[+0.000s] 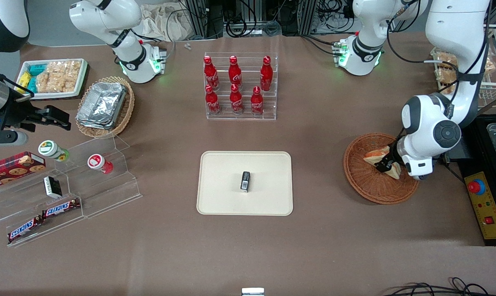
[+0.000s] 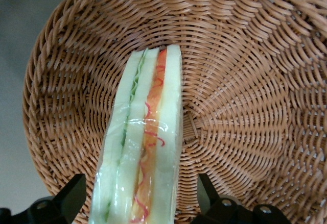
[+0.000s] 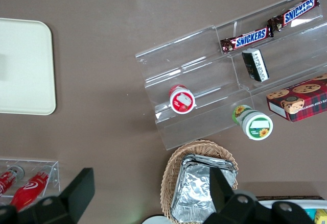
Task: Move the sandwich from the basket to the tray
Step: 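Lower the open left gripper onto the sandwich in the basket, then close the left gripper on the sandwich and lift it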
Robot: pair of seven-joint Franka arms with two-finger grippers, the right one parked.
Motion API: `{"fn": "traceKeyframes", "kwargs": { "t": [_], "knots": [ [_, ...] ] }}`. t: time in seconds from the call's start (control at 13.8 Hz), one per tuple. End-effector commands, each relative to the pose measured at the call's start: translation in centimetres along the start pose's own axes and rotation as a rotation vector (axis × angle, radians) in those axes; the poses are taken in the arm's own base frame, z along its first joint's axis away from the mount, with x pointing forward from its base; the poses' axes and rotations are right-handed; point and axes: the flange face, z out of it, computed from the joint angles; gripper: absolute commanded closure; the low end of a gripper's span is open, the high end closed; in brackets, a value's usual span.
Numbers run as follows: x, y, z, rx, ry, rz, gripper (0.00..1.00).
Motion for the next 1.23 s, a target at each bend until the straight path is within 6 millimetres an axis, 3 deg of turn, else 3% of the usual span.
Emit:
{"fn": "traceKeyframes", "kwargs": {
  "t": [0.0,0.22,0.43,0.51,0.94,1.16],
  "knots": [
    [0.0,-0.2,0.6,-0.007,0.029,-0.014,0.15],
    [0.0,-0.1,1.1,-0.006,0.028,-0.014,0.59],
    [0.0,-0.3,-1.1,-0.025,0.04,-0.015,0.95],
    [0.0,-0.4,-2.3,-0.032,0.043,-0.014,1.0],
    [-0.5,-0.5,-9.7,-0.056,0.053,0.029,1.0],
    [-1.0,-0.2,-15.0,-0.067,0.046,0.138,1.0]
  ]
}}
